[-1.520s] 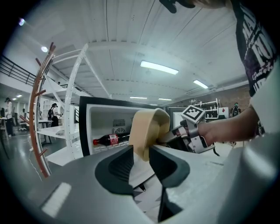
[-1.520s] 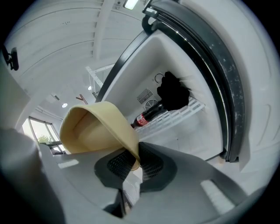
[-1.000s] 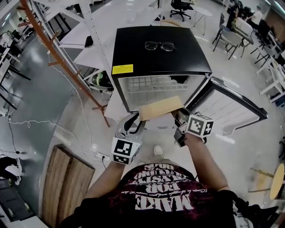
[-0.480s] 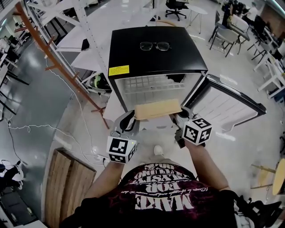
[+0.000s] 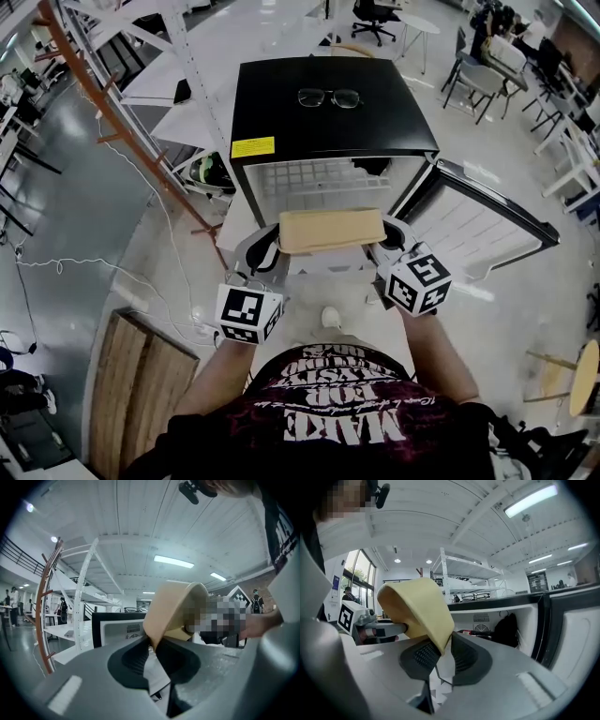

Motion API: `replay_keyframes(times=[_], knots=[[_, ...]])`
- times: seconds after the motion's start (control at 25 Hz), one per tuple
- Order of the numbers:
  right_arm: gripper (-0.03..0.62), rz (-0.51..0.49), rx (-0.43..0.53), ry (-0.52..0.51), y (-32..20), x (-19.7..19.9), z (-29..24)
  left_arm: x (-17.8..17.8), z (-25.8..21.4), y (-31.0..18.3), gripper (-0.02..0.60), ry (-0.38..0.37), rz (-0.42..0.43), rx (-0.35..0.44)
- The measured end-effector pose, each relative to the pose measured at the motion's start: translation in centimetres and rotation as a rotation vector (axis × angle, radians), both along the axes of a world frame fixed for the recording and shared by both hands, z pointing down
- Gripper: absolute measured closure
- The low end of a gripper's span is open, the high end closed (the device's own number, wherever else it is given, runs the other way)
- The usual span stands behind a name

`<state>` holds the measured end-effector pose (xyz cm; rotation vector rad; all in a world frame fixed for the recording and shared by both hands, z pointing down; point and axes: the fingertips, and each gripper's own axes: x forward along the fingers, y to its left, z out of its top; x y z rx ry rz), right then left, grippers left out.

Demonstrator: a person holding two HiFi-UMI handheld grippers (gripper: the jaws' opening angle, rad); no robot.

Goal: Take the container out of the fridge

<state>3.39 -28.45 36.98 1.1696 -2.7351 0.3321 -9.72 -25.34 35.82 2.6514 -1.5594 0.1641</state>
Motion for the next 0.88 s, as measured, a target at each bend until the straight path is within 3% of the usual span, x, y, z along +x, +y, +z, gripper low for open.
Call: replay_keyframes(times=[0.88], knots=[[0.511, 0.014, 0.069, 0.025, 0.3, 1.4, -3.3, 1.2, -3.3, -0.3, 0.531, 0.0, -0.005, 0.042]])
